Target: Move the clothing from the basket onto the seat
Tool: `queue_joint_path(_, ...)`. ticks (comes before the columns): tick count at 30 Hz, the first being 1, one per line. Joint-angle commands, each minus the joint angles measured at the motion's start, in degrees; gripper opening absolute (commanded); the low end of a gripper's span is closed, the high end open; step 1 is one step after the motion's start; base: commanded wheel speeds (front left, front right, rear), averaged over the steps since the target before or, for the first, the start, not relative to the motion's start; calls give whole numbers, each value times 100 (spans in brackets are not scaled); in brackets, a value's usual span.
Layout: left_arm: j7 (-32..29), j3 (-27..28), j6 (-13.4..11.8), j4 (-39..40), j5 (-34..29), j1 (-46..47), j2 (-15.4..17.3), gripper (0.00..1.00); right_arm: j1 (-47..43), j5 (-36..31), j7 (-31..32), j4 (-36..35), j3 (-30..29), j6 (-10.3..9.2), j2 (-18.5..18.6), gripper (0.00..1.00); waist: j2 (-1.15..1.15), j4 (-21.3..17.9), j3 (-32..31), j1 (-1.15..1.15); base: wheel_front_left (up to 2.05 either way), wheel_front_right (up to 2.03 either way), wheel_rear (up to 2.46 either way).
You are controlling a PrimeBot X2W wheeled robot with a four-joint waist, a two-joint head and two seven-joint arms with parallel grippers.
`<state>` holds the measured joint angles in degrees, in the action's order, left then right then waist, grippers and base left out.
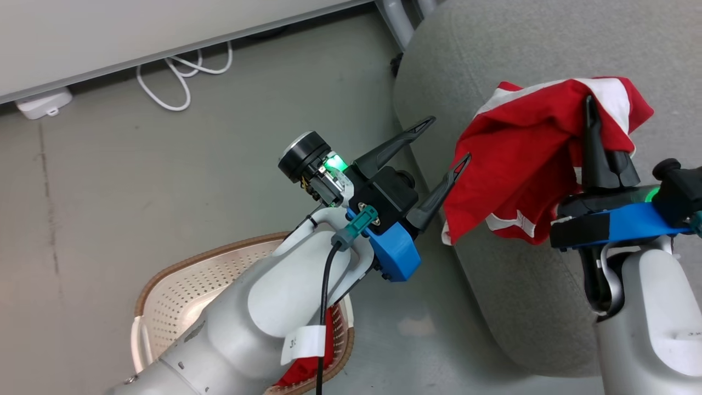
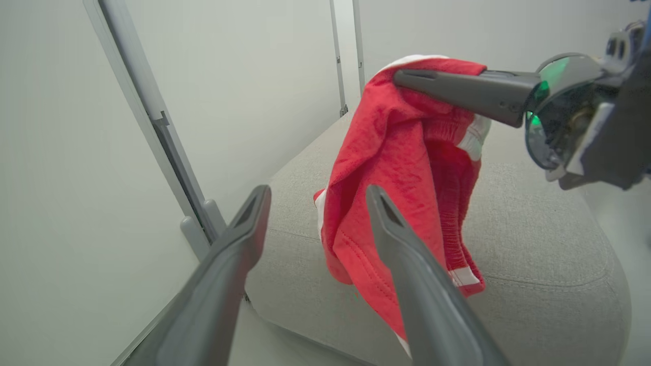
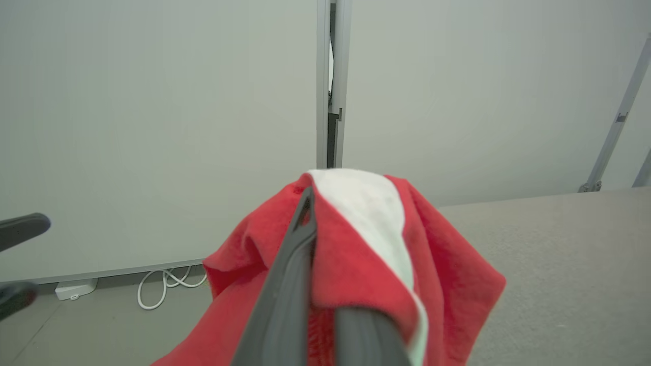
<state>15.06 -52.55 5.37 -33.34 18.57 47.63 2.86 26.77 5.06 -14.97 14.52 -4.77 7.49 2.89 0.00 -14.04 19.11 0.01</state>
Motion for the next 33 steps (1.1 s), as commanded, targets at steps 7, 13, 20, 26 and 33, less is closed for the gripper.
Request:
queue_joint_path(7, 18, -246, 68, -66, -21, 120, 8, 100, -205, -41, -34, -155, -246, 2, 49, 0, 0, -361, 204, -1, 0, 0, 0)
queue_joint_path(13, 18, -429, 75, -72, 49, 70, 6, 100, -414, 0, -34, -227, -466, 2, 71, 0, 0, -530, 261, -1, 0, 0, 0)
queue_joint_path(20, 18, -541, 29, -47, 139, 32, 6, 100, -592, 48, -34, -256, -651, 2, 60, 0, 0, -586, 269, -1, 0, 0, 0)
queue_joint_path(26, 18, -580, 6, -24, 188, 36, 6, 100, -668, 55, -34, -219, -672, 2, 33, 0, 0, -578, 234, -1, 0, 0, 0)
queue_joint_path(33, 18, -520, -46, 40, 184, 88, 6, 100, -502, 24, -34, -258, -598, 2, 38, 0, 0, -542, 254, -1, 0, 0, 0)
